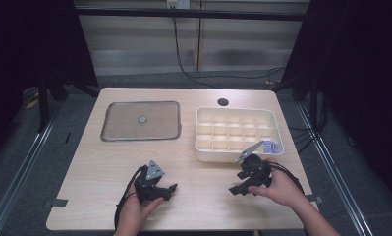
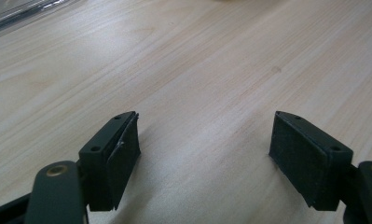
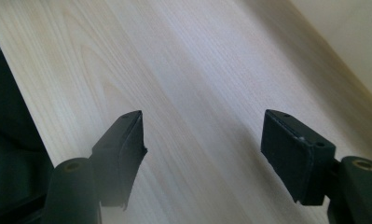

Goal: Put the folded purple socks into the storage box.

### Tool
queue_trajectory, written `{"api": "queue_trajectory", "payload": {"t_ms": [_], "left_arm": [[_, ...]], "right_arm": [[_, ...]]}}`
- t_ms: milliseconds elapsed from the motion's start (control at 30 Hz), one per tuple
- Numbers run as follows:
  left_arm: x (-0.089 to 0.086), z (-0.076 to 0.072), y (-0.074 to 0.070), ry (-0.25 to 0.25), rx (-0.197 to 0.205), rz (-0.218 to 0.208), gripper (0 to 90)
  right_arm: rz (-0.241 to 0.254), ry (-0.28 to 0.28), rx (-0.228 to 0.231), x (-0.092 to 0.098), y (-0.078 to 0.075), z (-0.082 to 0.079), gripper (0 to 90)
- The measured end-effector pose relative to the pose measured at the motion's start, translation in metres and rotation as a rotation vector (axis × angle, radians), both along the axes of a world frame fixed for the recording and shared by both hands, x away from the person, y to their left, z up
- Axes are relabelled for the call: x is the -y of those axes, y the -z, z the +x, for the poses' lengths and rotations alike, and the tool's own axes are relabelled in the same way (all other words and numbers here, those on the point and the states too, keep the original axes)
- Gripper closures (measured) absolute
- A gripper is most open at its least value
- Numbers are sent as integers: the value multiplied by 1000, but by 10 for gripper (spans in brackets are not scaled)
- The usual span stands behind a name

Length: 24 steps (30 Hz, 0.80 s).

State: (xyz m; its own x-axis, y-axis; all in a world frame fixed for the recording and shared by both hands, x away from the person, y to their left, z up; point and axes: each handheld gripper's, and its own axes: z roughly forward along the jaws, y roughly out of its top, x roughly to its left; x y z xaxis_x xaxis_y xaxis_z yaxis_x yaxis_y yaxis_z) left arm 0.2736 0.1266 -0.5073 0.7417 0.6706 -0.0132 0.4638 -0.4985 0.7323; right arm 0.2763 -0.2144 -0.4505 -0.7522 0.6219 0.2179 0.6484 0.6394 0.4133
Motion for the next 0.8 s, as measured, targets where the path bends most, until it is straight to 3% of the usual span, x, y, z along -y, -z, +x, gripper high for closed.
{"api": "queue_trajectory", "payload": {"t_ms": [467, 667, 800], "left_arm": [[0, 0, 0, 1, 1, 3, 236], [0, 0, 0, 1, 1, 2, 236], [0, 0, 0, 1, 1, 2, 237]], "right_arm": [[27, 11, 64, -2, 26, -8, 292], [29, -20, 138, -3, 34, -13, 268], [57, -30, 201, -2, 39, -16, 247]]}}
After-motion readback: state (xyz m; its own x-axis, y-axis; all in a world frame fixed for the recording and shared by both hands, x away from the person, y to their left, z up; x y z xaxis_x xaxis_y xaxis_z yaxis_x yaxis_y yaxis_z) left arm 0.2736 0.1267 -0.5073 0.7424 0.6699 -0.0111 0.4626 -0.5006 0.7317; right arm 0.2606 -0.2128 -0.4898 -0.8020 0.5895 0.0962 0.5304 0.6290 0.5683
